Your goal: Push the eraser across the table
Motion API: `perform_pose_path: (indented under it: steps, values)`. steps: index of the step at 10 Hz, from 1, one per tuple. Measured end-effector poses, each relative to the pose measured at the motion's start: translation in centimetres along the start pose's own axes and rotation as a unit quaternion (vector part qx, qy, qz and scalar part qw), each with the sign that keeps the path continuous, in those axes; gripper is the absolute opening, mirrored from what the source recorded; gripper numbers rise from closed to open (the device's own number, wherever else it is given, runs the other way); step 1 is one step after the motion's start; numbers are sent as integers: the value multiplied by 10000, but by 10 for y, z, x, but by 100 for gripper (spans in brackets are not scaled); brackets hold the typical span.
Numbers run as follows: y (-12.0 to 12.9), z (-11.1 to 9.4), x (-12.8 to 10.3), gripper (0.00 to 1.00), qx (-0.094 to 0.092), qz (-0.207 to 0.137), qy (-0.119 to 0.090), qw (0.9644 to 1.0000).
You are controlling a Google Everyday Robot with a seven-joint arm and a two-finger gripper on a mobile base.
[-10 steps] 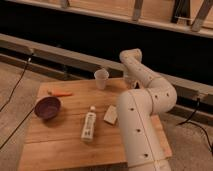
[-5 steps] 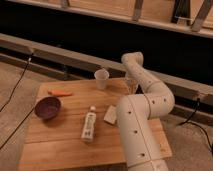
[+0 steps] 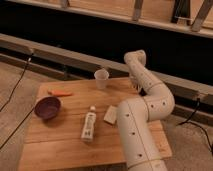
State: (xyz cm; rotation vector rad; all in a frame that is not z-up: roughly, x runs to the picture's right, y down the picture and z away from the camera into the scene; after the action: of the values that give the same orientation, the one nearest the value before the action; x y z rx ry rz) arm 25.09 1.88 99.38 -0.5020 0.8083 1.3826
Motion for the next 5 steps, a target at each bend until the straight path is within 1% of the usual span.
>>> perform_pose_path:
  steps: [2,4,5]
  values:
    - [-22,-5,2,0,186,86,-16,9998]
    - [-33,-6,5,0,271,151,-5,9995]
    - [-34,-9,5,0,296,151,-9,9994]
